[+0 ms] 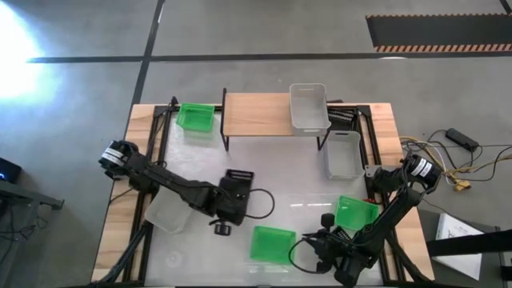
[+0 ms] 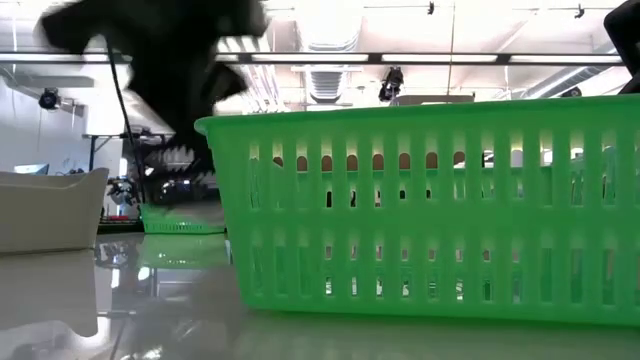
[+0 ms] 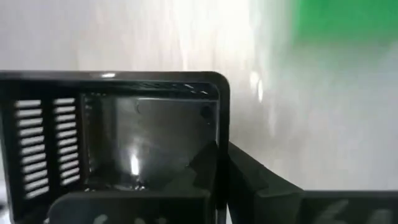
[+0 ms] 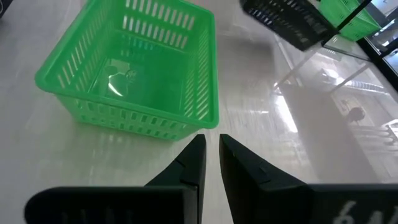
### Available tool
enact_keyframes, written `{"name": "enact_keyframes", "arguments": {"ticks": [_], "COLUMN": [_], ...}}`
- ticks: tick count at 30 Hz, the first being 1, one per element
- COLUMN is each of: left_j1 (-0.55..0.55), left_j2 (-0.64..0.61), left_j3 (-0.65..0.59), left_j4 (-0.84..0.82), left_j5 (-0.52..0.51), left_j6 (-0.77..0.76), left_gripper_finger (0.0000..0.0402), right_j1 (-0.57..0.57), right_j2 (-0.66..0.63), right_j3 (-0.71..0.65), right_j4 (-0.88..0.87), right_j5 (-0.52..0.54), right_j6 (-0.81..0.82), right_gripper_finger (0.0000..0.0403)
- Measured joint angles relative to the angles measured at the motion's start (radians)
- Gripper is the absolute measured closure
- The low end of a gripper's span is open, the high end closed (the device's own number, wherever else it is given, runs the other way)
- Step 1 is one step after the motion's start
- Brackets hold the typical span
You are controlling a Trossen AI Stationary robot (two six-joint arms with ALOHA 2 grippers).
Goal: Stack baskets on shelf by color
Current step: Put the middle left black bin on the shelf
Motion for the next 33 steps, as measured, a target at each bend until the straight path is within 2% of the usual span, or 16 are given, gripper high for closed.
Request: {"name": "enact_keyframes", "arguments": {"ticks": [7,12,15,20,23,27,33], "left_j1": [0.080,0.240,0.367,0.580,0.663,0.724,0.736], "left_j2": [-0.014,-0.035,-0.039,-0.039,-0.039,-0.039,-0.041], "left_j3": [0.277,0.388,0.391,0.336,0.305,0.280,0.276], "left_j4": [-0.016,-0.050,-0.056,-0.062,-0.059,-0.068,-0.106], "left_j5": [-0.099,-0.131,-0.111,0.000,0.004,0.011,0.016], "left_j6": [0.110,0.234,0.283,0.297,0.297,0.301,0.303], "left_gripper_finger": [0.0401,0.0401,0.0401,0.0401,0.0401,0.0401,0.0401], "right_j1": [0.000,0.000,0.000,0.000,0.000,0.000,0.000], "right_j2": [0.000,0.000,0.000,0.000,0.000,0.000,0.000], "right_j3": [0.000,0.000,0.000,0.000,0.000,0.000,0.000], "right_j4": [0.000,0.000,0.000,0.001,0.001,0.001,0.001], "right_j5": [0.025,0.025,0.025,0.025,0.025,0.025,0.025], "right_j6": [-0.002,-0.002,-0.002,0.001,0.004,0.005,0.005], "right_gripper_finger": [0.0365,0.0365,0.0365,0.0365,0.0365,0.0365,0.0365]}}
